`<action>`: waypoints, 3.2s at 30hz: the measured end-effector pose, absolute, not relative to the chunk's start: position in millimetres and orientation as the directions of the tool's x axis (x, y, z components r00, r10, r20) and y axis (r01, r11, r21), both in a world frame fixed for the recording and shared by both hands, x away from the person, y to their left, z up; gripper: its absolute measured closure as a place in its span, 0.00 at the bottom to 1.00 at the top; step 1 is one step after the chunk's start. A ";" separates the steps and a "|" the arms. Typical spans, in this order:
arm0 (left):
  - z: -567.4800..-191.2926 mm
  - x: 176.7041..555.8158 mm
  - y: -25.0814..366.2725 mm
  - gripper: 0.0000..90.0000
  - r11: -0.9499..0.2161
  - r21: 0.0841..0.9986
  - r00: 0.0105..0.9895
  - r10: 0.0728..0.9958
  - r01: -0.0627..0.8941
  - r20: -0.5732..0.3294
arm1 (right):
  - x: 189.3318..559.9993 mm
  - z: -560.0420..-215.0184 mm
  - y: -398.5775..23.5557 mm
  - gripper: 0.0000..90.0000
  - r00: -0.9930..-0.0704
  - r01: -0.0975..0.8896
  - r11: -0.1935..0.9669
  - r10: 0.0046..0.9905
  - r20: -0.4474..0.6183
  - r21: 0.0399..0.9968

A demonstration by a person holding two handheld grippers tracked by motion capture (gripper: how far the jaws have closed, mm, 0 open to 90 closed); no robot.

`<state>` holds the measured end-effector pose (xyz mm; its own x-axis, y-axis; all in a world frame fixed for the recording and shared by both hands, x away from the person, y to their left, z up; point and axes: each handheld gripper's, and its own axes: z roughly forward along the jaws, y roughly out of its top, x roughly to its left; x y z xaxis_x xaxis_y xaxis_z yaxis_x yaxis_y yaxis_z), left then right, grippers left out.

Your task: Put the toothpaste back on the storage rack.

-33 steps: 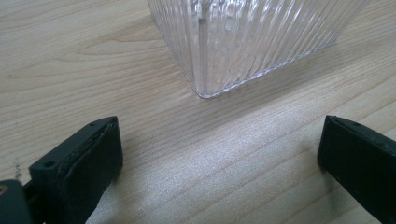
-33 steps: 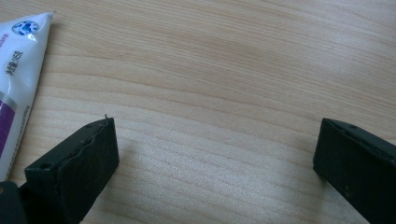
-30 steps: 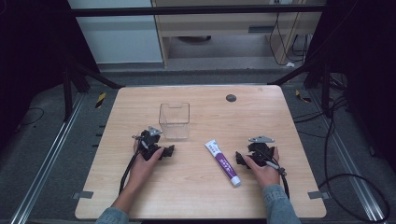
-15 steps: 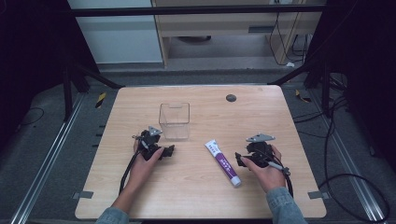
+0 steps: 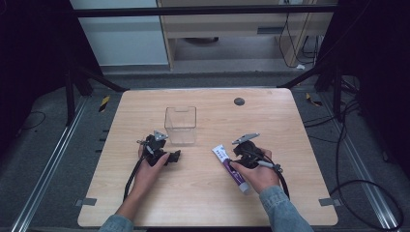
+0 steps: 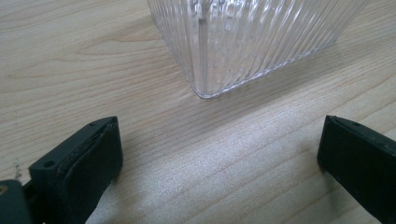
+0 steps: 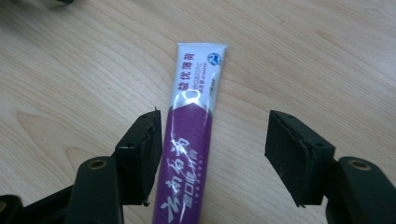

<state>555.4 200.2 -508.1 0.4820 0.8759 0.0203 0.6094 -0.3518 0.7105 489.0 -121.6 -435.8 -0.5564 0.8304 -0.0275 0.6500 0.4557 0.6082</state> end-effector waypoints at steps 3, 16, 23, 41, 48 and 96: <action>-508.1 555.4 200.1 0.00 -0.351 0.711 0.482 0.876 0.609 0.020 | 492.3 -434.8 -114.9 0.41 -0.567 0.655 0.463 0.823 -0.017 0.597; -508.1 555.4 200.2 0.00 -0.352 0.711 0.482 0.876 0.609 0.020 | 508.7 -438.7 -100.7 0.46 -0.574 0.696 0.476 0.819 0.018 0.537; -508.1 555.4 200.2 0.00 -0.352 0.711 0.482 0.876 0.609 0.020 | 516.2 -442.6 -93.9 0.51 -0.584 0.704 0.500 0.812 0.011 0.505; -508.1 555.4 200.2 0.00 -0.352 0.711 0.482 0.876 0.609 0.020 | 524.7 -442.2 -88.5 0.57 -0.579 0.731 0.504 0.815 0.027 0.460; -508.1 555.3 200.1 0.00 -0.351 0.711 0.482 0.876 0.609 0.020 | 528.8 -452.4 -83.9 0.55 -0.566 0.749 0.497 0.824 0.034 0.438; -508.2 555.6 200.1 0.00 -0.351 0.711 0.482 0.876 0.609 0.019 | 534.1 -470.6 -82.5 0.80 -0.556 0.752 0.510 0.831 -0.013 0.419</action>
